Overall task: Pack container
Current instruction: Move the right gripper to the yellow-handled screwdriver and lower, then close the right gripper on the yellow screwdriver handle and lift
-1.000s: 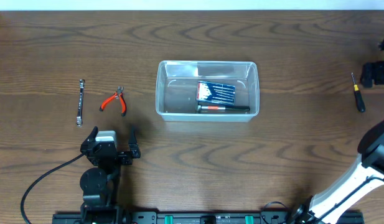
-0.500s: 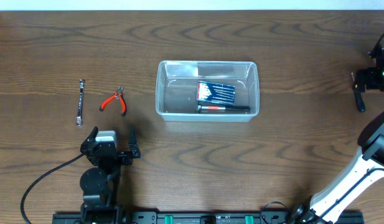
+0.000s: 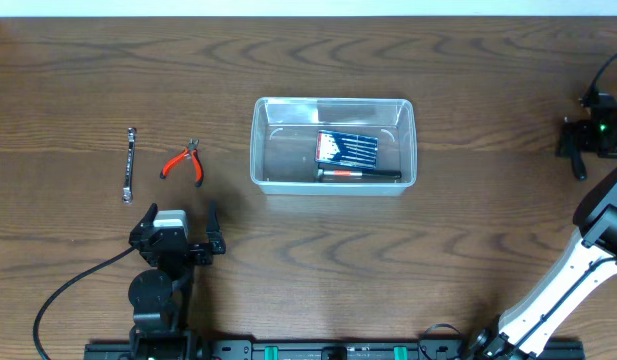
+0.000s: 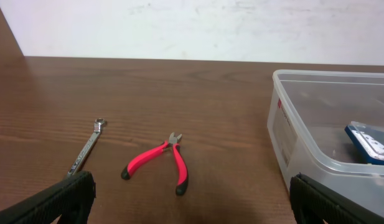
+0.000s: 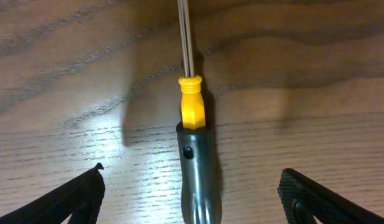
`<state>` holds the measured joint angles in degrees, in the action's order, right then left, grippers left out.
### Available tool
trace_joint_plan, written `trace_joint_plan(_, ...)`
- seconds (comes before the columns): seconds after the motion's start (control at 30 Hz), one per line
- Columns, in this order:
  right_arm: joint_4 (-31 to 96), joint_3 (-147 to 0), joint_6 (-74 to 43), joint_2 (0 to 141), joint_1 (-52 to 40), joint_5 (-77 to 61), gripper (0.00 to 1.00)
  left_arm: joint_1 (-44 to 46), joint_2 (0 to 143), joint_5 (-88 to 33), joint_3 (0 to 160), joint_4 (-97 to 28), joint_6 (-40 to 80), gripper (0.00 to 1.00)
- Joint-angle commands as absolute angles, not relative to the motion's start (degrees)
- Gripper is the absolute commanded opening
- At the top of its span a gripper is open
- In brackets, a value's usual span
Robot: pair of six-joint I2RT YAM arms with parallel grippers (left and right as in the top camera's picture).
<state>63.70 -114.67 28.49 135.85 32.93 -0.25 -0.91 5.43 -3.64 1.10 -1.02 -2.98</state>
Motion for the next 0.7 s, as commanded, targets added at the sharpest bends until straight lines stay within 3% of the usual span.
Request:
trace_joint_plan(0.0,63.55,-114.52,26.98,137.67,33.34,-0.43,0.91,-0.93,5.48,-3.6,0.27,-1.02,-2.7,0.98)
trace_joint_plan(0.47,63.42,-114.52,25.71,140.75,33.23,-0.91,0.9,-0.93,5.48,-3.6,0.27,-0.99,-2.68,0.98)
trace_joint_plan(0.67,63.22,-114.52,25.69,140.75,33.26,-1.17,0.8,-0.93,5.48,-3.6,0.27,-0.99,-2.68,0.98)
